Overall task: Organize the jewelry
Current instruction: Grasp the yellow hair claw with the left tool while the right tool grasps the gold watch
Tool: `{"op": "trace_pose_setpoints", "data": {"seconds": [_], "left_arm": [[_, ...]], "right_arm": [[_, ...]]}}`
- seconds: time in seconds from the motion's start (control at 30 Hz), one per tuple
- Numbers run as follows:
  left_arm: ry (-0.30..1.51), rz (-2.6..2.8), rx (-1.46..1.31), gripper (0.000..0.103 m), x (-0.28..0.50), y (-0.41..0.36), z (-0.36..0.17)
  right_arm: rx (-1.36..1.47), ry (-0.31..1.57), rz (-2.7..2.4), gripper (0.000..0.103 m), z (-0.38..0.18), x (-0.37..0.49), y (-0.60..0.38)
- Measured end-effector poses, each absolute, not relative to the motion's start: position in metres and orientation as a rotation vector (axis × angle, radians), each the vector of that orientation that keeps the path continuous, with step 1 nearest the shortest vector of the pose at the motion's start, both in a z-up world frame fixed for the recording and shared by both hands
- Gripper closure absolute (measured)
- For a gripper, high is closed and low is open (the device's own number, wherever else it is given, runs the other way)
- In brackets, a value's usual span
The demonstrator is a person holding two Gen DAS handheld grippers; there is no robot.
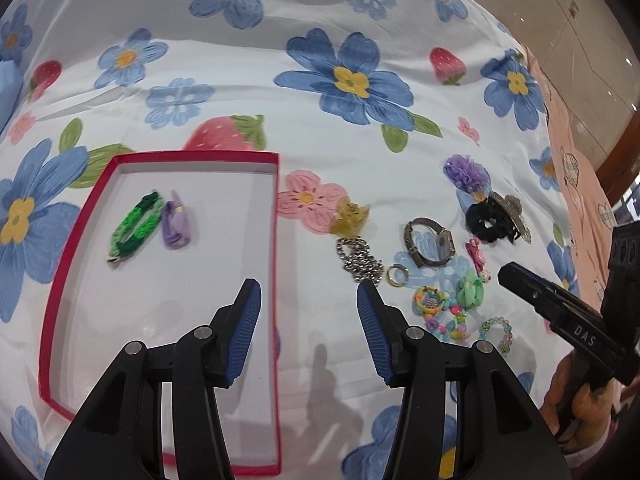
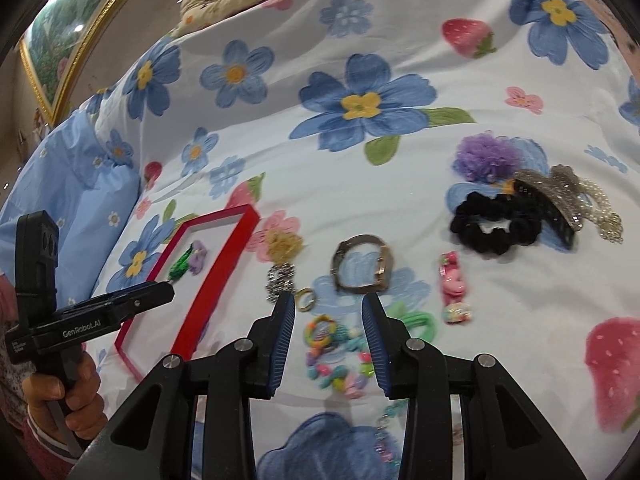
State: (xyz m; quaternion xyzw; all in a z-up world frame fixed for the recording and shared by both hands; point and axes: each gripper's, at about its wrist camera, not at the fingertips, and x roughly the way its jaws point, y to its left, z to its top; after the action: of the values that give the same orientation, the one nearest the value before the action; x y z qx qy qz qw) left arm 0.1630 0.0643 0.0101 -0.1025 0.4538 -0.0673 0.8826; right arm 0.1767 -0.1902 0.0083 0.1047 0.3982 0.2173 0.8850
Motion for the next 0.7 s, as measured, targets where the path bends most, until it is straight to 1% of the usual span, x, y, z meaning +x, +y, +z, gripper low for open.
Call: {"op": "trace_pose_setpoints", "data": {"seconds": [0.3, 0.53, 0.7], "left_arm": [[0.97, -0.186, -0.158, 0.054, 0.194, 0.04, 0.003], [0.994, -0.22, -0.132, 0.05, 0.229, 0.029, -0.01], [1.019, -0.233, -0.121, 0.05, 0.25, 0.022, -0.023]], "right_arm": [[0.226, 0.852, 0.417, 0.066, -0.005, 0.199, -0.198], [0.215, 0.878, 0.414, 0.066, -0.015, 0.22, -0.192], [0.204, 0.903, 0.408, 0.066, -0.025, 0.233, -0.187]]}}
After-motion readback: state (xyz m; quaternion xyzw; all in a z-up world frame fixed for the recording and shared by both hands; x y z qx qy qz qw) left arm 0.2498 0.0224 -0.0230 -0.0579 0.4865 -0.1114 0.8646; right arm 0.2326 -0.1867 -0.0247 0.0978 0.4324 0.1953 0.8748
